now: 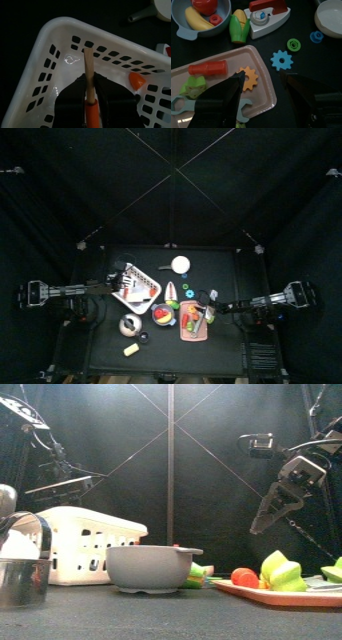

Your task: Hand over screw driver

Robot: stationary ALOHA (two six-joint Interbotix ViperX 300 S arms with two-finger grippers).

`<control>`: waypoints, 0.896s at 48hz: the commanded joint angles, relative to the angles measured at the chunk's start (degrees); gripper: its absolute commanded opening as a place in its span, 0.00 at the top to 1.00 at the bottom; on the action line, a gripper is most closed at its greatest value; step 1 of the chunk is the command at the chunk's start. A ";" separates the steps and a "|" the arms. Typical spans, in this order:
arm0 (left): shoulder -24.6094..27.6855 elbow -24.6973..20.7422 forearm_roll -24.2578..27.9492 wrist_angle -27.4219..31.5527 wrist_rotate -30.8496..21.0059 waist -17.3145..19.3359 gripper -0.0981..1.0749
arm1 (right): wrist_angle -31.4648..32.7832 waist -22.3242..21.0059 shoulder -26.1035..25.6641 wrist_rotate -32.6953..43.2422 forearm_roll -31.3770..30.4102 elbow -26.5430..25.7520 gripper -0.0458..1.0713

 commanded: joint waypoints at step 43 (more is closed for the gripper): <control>-1.76 -6.94 17.93 -29.00 -0.79 -6.15 0.53 | -5.54 -0.53 -4.57 1.58 2.55 -15.29 0.16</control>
